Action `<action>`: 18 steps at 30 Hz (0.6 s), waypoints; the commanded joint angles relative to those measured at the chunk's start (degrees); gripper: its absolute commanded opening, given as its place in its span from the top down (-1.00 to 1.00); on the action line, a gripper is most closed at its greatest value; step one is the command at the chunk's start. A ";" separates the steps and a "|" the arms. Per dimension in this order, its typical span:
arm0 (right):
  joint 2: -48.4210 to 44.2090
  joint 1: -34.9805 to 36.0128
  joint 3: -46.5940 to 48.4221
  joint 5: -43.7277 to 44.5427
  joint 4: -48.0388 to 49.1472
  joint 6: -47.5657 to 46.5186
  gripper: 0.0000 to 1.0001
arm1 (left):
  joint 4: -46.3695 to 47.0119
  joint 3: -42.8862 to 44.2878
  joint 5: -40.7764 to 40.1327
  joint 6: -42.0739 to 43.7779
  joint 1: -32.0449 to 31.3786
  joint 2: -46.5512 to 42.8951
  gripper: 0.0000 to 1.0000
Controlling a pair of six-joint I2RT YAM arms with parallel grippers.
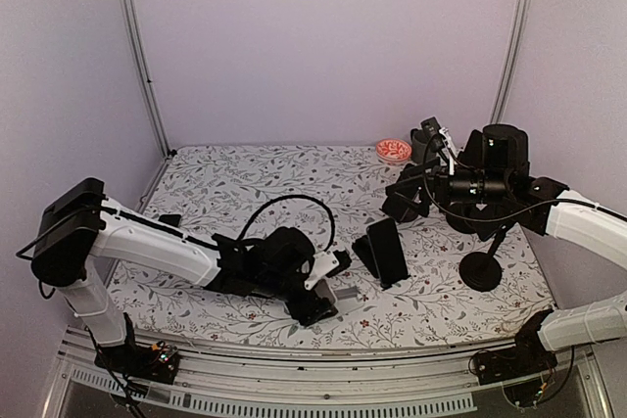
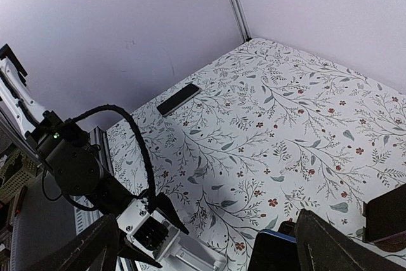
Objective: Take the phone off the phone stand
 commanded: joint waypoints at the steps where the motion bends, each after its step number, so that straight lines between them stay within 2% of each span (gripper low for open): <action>1: -1.22 -0.30 -0.62 -0.19 1.14 0.39 -0.98 | 1.04 1.82 -3.17 -0.67 -0.94 0.63 -0.41; 7: -1.15 -0.32 -0.93 -0.31 1.41 0.28 -0.98 | 0.37 1.08 -6.72 -1.92 -0.89 -1.04 -0.08; 11: -1.08 -0.31 -0.86 -0.69 1.80 0.43 -0.98 | 0.68 -0.33 -7.40 -2.05 0.17 -4.90 -0.02; 18: -1.10 -0.35 -0.71 -1.49 2.02 0.60 -0.98 | 0.59 -3.83 -3.92 -3.06 12.20 -14.58 0.00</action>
